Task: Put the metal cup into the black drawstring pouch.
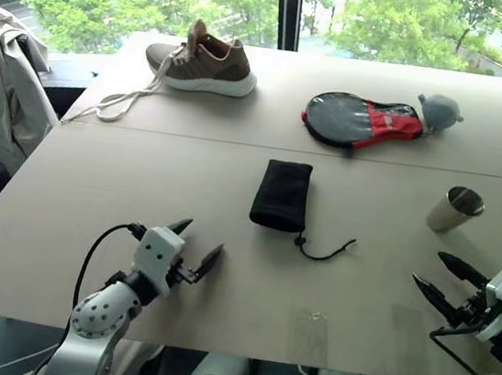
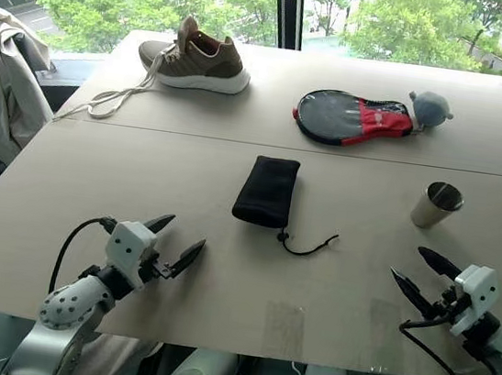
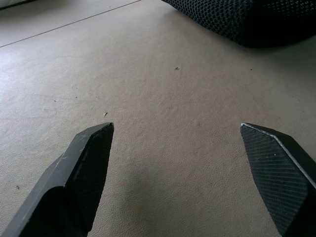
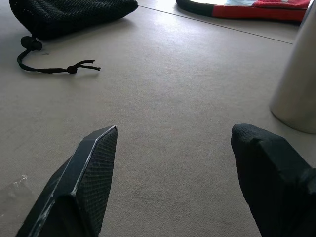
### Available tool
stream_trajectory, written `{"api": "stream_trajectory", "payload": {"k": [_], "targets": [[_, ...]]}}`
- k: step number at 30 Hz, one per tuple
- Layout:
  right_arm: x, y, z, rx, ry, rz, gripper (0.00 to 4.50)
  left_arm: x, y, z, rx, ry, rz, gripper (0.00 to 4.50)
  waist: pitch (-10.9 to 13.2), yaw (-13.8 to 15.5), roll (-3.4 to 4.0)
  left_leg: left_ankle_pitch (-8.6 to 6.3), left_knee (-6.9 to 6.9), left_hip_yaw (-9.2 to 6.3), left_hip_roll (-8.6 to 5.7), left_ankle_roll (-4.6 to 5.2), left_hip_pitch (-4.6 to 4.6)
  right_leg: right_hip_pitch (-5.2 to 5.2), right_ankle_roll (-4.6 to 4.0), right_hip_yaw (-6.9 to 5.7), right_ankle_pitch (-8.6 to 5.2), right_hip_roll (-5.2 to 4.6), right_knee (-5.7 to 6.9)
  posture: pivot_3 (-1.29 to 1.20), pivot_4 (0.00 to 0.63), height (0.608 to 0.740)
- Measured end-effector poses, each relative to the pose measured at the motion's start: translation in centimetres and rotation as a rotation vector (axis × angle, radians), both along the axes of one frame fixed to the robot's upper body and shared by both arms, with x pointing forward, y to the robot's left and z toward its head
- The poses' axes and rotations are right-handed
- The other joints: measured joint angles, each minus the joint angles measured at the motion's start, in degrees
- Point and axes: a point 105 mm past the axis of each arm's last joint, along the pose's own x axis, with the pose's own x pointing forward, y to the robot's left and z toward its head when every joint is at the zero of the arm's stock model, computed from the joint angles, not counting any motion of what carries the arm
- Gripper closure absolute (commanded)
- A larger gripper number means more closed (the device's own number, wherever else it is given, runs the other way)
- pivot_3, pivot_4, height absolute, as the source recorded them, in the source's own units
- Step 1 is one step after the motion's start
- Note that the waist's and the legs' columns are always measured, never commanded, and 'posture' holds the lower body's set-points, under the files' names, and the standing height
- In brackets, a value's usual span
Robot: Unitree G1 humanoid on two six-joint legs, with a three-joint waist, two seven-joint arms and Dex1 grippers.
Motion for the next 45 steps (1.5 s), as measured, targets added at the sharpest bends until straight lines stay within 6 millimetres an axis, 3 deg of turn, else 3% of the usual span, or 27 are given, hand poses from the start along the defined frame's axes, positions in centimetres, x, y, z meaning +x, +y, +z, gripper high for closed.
{"api": "stream_trajectory", "payload": {"k": [26,31,37,41,45], "targets": [[-0.7,0.8,-0.3,0.017,-0.004,0.007,0.82,0.0,0.1,0.5,-0.001,0.003,-0.048,0.26,0.00,0.03,0.00,-0.02,-0.01,0.10,0.07,0.02,0.01,-0.02,0.00,0.10,0.00,0.08,0.00,0.00,0.150,0.740],[-1.9,2.3,0.1,0.031,-0.021,0.084,0.82,-0.5,-1.4,1.2,-0.036,0.017,-0.198,0.26,0.00,0.01,0.00,-0.03,-0.01,0.11,0.12,0.02,0.00,-0.04,-0.01,0.14,0.01,0.13,0.00,0.00,0.150,0.740],[-3.8,5.0,0.6,0.083,-0.020,0.228,0.82,1.5,-1.9,3.7,0.018,-0.068,-0.284,0.26,-0.02,0.26,-0.01,-0.03,-0.01,0.12,0.23,0.01,0.03,-0.03,-0.02,0.18,0.03,0.27,0.00,0.00,0.150,0.740],[-4.0,5.9,1.1,0.109,-0.033,0.257,0.82,2.8,-1.9,4.2,0.094,-0.086,-0.330,0.26,-0.02,0.16,-0.02,-0.03,-0.01,0.20,0.26,0.00,0.05,-0.04,-0.04,0.25,0.06,0.30,0.00,0.00,0.150,0.740],[-3.6,6.4,1.3,0.130,-0.044,0.253,0.82,3.6,-3.2,3.9,0.117,-0.067,-0.428,0.26,-0.03,0.21,-0.05,-0.02,-0.01,0.20,0.25,-0.02,0.04,-0.05,-0.04,0.26,0.08,0.31,-0.01,0.00,0.150,0.740]]}}
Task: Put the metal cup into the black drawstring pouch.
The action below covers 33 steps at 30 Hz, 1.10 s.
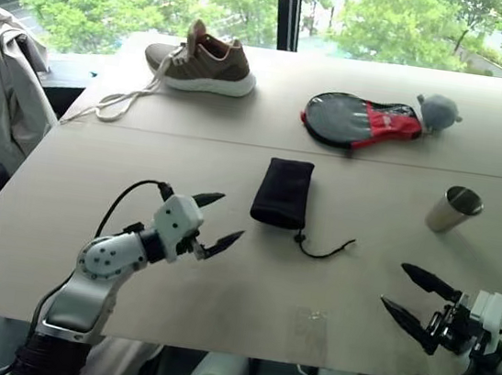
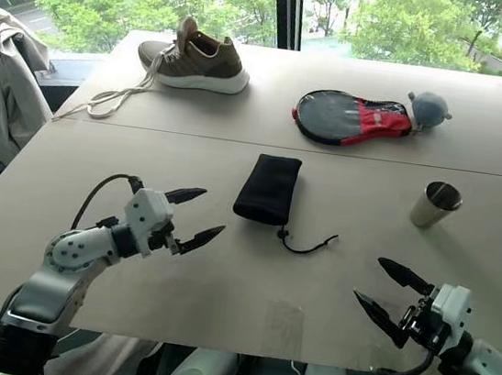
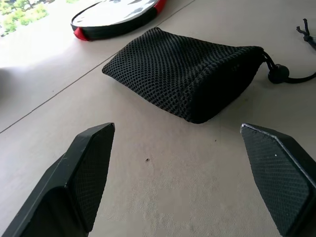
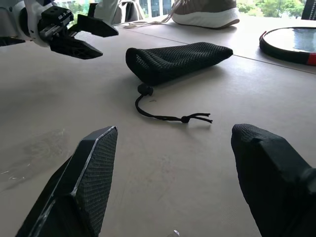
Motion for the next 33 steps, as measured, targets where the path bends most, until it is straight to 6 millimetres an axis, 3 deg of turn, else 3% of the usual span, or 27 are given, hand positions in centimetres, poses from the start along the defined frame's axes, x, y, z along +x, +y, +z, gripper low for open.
{"api": "stream_trajectory", "payload": {"k": [13,16,23,30,33], "targets": [[0.6,0.2,0.0,0.057,-0.014,-0.091,0.82,4.4,-2.9,-0.1,0.053,-0.033,-0.080,0.26,-0.02,0.10,-0.06,0.12,0.00,0.05,0.00,-0.21,-0.05,-0.10,0.02,0.09,0.04,0.04,0.01,0.00,0.150,0.740],[0.5,-0.1,-0.2,0.060,-0.010,-0.125,0.77,5.6,-3.2,-0.1,0.035,-0.021,-0.064,1.49,-0.04,-0.16,-0.11,0.15,0.01,0.06,0.00,-0.24,-0.12,-0.19,0.04,0.12,0.05,0.04,0.02,0.00,0.150,0.740],[0.3,-0.3,-0.5,0.053,-0.013,-0.163,0.77,6.0,-3.2,-0.4,0.024,-0.007,-0.064,4.44,-0.04,-0.53,-0.11,0.15,0.01,0.14,0.00,-0.25,-0.12,-0.27,0.04,0.22,0.06,0.05,0.05,0.00,0.150,0.740],[1.5,-0.4,0.5,0.035,-0.066,-0.222,0.77,5.9,-3.7,-0.4,-0.027,0.021,-0.075,4.44,-0.04,-0.53,-0.12,0.15,0.03,0.17,0.00,-0.25,-0.13,-0.27,0.08,0.26,0.14,0.07,0.07,0.00,0.150,0.740],[4.0,-0.7,2.3,-0.027,-0.161,-0.319,0.77,6.1,-4.4,0.4,-0.069,0.014,-0.063,4.44,-0.05,-0.50,-0.13,0.16,0.09,0.21,0.01,-0.25,-0.13,-0.29,0.06,0.29,0.22,0.10,0.11,0.00,0.150,0.740]]}}
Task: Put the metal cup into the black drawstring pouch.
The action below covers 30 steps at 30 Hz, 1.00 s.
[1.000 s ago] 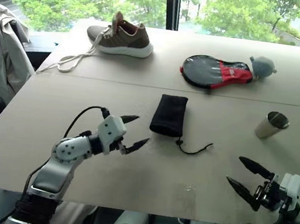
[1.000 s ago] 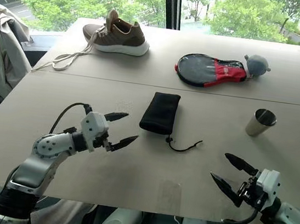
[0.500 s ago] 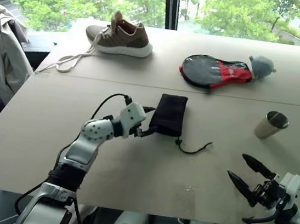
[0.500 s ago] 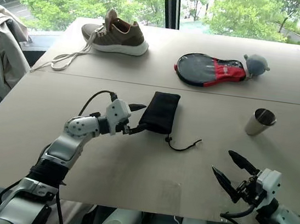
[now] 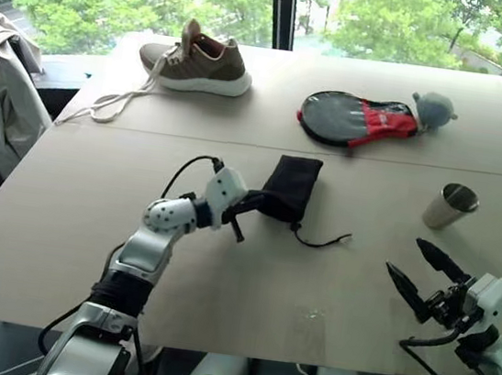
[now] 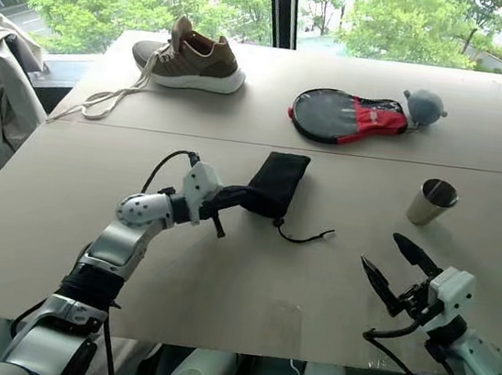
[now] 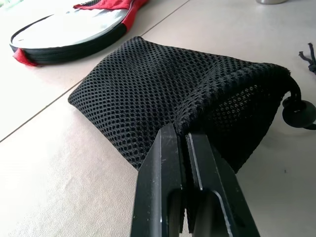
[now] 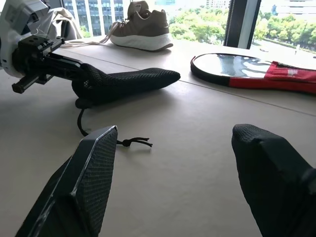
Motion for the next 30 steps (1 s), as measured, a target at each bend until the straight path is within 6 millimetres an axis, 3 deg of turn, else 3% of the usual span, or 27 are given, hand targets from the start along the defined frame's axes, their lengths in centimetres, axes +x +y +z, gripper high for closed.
{"api": "stream_trajectory", "payload": {"k": [2,7,13,17,20,24,26,30], "targets": [[2.0,-0.5,1.8,-0.077,-0.037,-0.040,0.77,0.4,-1.1,1.1,-0.041,-0.015,0.016,4.44,0.00,0.02,0.00,0.01,0.16,0.08,-0.02,0.00,-0.08,-0.02,0.08,0.05,0.08,0.01,0.01,0.00,0.150,0.740],[4.2,-1.7,5.3,-0.293,-0.076,-0.062,0.77,0.6,-2.1,2.2,-0.084,-0.004,0.041,4.44,-0.03,0.02,-0.07,0.00,0.21,0.11,0.00,0.01,-0.12,-0.02,0.09,0.05,0.10,0.01,0.00,0.00,0.150,0.740],[6.7,-4.7,4.9,-0.428,0.087,-0.149,0.77,1.3,-2.2,2.7,-0.092,0.009,0.100,4.44,-0.04,0.00,-0.13,-0.02,0.37,0.21,0.00,0.05,-0.24,-0.07,0.10,0.10,0.13,0.00,0.00,0.00,0.150,0.740],[7.2,-5.9,3.5,-0.453,0.204,-0.194,0.77,1.4,-2.7,3.6,-0.111,0.000,0.113,4.44,-0.04,0.03,-0.16,-0.03,0.40,0.21,0.01,0.07,-0.27,-0.07,0.11,0.09,0.13,-0.02,-0.01,0.00,0.150,0.740],[7.2,-6.1,3.1,-0.476,0.245,-0.200,1.64,1.4,-2.6,4.2,-0.135,0.000,0.140,4.50,-0.03,-0.09,-0.18,-0.05,0.45,0.32,0.01,0.10,-0.26,-0.07,0.15,0.17,0.16,-0.02,-0.01,0.00,0.150,0.740],[7.1,-5.9,2.8,-0.482,0.265,-0.193,3.37,1.5,-2.6,5.4,-0.185,0.001,0.167,4.50,-0.05,-0.03,-0.22,-0.06,0.53,0.38,0.02,0.11,-0.26,-0.07,0.22,0.23,0.23,0.02,-0.01,0.00,0.150,0.740],[6.7,-5.8,2.3,-0.484,0.293,-0.188,4.46,1.6,-2.5,5.7,-0.215,0.029,0.194,4.50,-0.05,0.02,-0.23,-0.06,0.55,0.41,0.02,0.11,-0.27,-0.07,0.23,0.25,0.26,0.02,-0.01,0.00,0.150,0.740],[6.0,-5.5,2.0,-0.496,0.304,-0.177,4.46,1.9,-1.9,5.6,-0.239,0.064,0.229,4.50,-0.04,0.07,-0.24,-0.06,0.60,0.42,0.02,0.12,-0.29,-0.07,0.25,0.27,0.27,0.03,-0.01,0.00,0.150,0.740]]}}
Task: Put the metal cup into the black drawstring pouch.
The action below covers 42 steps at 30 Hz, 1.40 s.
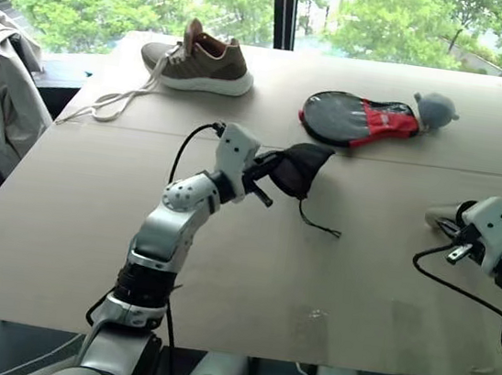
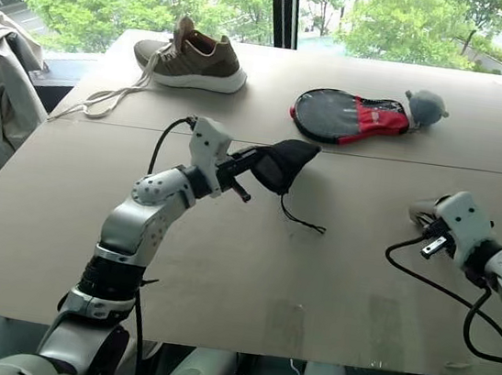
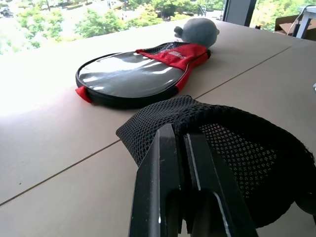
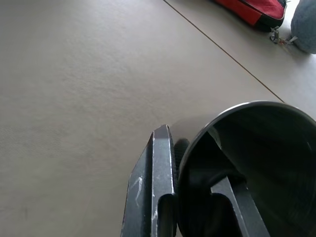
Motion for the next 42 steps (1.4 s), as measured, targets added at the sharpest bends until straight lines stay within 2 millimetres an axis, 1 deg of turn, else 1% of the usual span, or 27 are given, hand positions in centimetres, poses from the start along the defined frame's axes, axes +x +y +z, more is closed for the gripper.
{"api": "stream_trajectory", "payload": {"k": [3,4,5,6,7,8,9,10,11,12,13,16,20,24,27,30,34,36,39,41,42], "targets": [[-0.2,0.3,0.3,-0.005,-0.015,0.004,4.46,0.2,-0.3,0.3,-0.022,0.021,-0.001,4.50,0.01,0.02,-0.02,0.00,0.02,0.04,0.00,0.01,-0.01,0.00,0.02,0.03,0.01,-0.01,0.00,0.00,0.150,0.740],[0.0,0.6,0.6,0.000,-0.033,0.013,4.46,0.3,-0.4,0.4,-0.027,0.024,-0.002,4.50,0.01,-0.01,-0.02,0.00,0.02,0.05,0.00,0.01,-0.01,0.00,0.03,0.04,0.02,0.00,0.00,0.00,0.150,0.740],[0.2,1.5,1.5,0.018,-0.070,0.035,4.46,0.4,-0.6,0.6,-0.036,0.030,-0.005,4.50,0.02,-0.16,-0.02,-0.01,0.02,0.11,0.01,0.01,0.00,-0.02,0.03,0.10,0.02,0.02,0.00,0.00,0.150,0.740],[0.6,2.9,2.9,0.063,-0.126,0.072,4.46,0.5,-1.0,0.9,-0.048,0.037,-0.014,4.50,0.04,-0.36,-0.05,-0.01,0.02,0.19,0.06,0.01,0.02,-0.02,0.03,0.18,0.03,0.07,0.00,0.00,0.150,0.740],[0.8,5.1,5.0,0.130,-0.204,0.137,4.46,0.7,-1.6,1.1,-0.060,0.046,-0.018,4.50,0.05,-0.50,-0.07,-0.01,0.02,0.25,0.14,0.00,0.02,-0.03,0.02,0.23,0.05,0.15,-0.01,0.00,0.150,0.740],[0.8,6.3,6.0,0.157,-0.242,0.180,4.46,0.8,-2.0,1.3,-0.066,0.047,-0.025,4.50,0.05,-0.49,-0.08,-0.01,0.02,0.26,0.17,0.00,0.02,-0.04,0.01,0.24,0.06,0.18,-0.02,0.00,0.150,0.740],[0.5,8.4,7.7,0.204,-0.295,0.256,4.46,0.9,-2.7,1.6,-0.073,0.052,-0.037,4.50,0.06,-0.40,-0.10,-0.01,0.02,0.25,0.20,0.00,0.01,-0.03,0.01,0.21,0.06,0.21,-0.02,0.00,0.150,0.740],[0.0,10.2,9.0,0.235,-0.332,0.322,4.46,0.9,-3.2,1.8,-0.079,0.056,-0.049,4.50,0.06,-0.23,-0.13,-0.01,0.02,0.24,0.20,0.00,0.01,-0.03,0.00,0.21,0.07,0.22,-0.04,0.00,0.150,0.740],[-0.5,11.5,9.7,0.255,-0.353,0.376,4.46,0.9,-3.7,1.8,-0.078,0.059,-0.059,4.50,0.03,-0.06,-0.20,-0.01,0.02,0.21,0.20,0.00,0.00,-0.04,-0.01,0.19,0.07,0.23,-0.05,0.00,0.150,0.740],[-0.9,12.5,9.9,0.274,-0.351,0.414,4.46,0.9,-3.8,1.8,-0.076,0.062,-0.062,4.50,-0.02,0.05,-0.30,-0.02,0.02,0.18,0.20,0.02,-0.01,-0.03,-0.01,0.17,0.08,0.22,-0.06,0.00,0.150,0.740],[-1.2,13.6,9.7,0.298,-0.337,0.446,4.46,1.0,-3.9,1.7,-0.075,0.070,-0.062,4.50,-0.01,0.08,-0.37,-0.03,0.02,0.16,0.18,0.04,-0.05,-0.04,-0.02,0.15,0.09,0.21,-0.11,0.00,0.150,0.740],[-1.5,15.9,8.5,0.344,-0.281,0.501,4.46,1.2,-4.4,1.1,-0.068,0.112,-0.067,4.50,0.00,-0.02,-0.39,-0.05,0.06,0.20,0.10,0.07,-0.19,-0.20,0.01,0.18,0.12,0.13,-0.14,0.00,0.150,0.740],[-2.0,17.7,7.2,0.311,-0.257,0.567,4.46,1.0,-5.1,0.5,-0.083,0.173,-0.080,4.50,0.00,-0.11,-0.39,-0.05,0.06,0.19,0.12,0.07,-0.22,-0.28,0.01,0.19,0.13,0.16,-0.11,0.00,0.150,0.740],[-2.0,18.8,6.4,0.300,-0.265,0.605,4.46,0.9,-5.1,0.3,-0.085,0.193,-0.080,4.50,0.00,-0.21,-0.39,-0.05,0.06,0.24,0.16,0.06,-0.17,-0.28,-0.04,0.24,0.16,0.22,-0.06,0.00,0.150,0.740],[-1.7,19.0,5.3,0.257,-0.267,0.618,4.46,0.8,-5.0,0.7,-0.078,0.178,-0.083,4.50,0.00,-0.19,-0.39,-0.04,0.07,0.26,0.16,0.06,-0.15,-0.26,-0.03,0.25,0.19,0.23,-0.05,0.00,0.150,0.740],[-0.9,18.7,3.6,0.188,-0.261,0.593,4.46,0.6,-5.0,0.9,-0.083,0.178,-0.090,4.50,0.00,-0.18,-0.39,-0.04,0.09,0.28,0.15,0.06,-0.15,-0.27,-0.03,0.27,0.20,0.24,-0.05,0.00,0.150,0.740],[0.8,17.7,1.0,0.084,-0.248,0.517,4.46,-0.2,-5.5,1.4,-0.110,0.176,-0.139,4.50,0.00,-0.19,-0.39,-0.04,0.08,0.30,0.16,0.06,-0.14,-0.28,-0.03,0.32,0.20,0.26,-0.05,0.00,0.150,0.740],[1.3,17.6,0.5,0.058,-0.261,0.499,4.46,-0.3,-5.6,1.6,-0.118,0.177,-0.151,4.50,0.00,-0.23,-0.39,-0.04,0.07,0.31,0.17,0.05,-0.13,-0.29,-0.03,0.34,0.20,0.27,-0.05,0.00,0.150,0.740],[1.9,18.2,-0.1,-0.004,-0.317,0.483,4.46,-0.8,-6.0,1.7,-0.141,0.201,-0.188,4.50,0.00,-0.40,-0.39,-0.04,0.07,0.37,0.19,0.05,-0.10,-0.29,-0.04,0.40,0.20,0.31,-0.02,0.00,0.150,0.740],[2.7,18.6,-0.1,-0.026,-0.364,0.453,4.46,-1.0,-6.0,1.7,-0.163,0.225,-0.207,4.50,0.00,-0.46,-0.39,-0.04,0.07,0.40,0.20,0.04,-0.06,-0.29,-0.05,0.44,0.21,0.33,0.01,0.00,0.150,0.740],[3.1,19.0,0.2,-0.037,-0.414,0.425,4.46,-1.1,-6.0,1.7,-0.175,0.239,-0.214,4.50,0.00,-0.47,-0.39,-0.03,0.07,0.39,0.21,0.04,-0.06,-0.29,-0.07,0.44,0.22,0.35,0.03,0.00,0.150,0.740]]}}
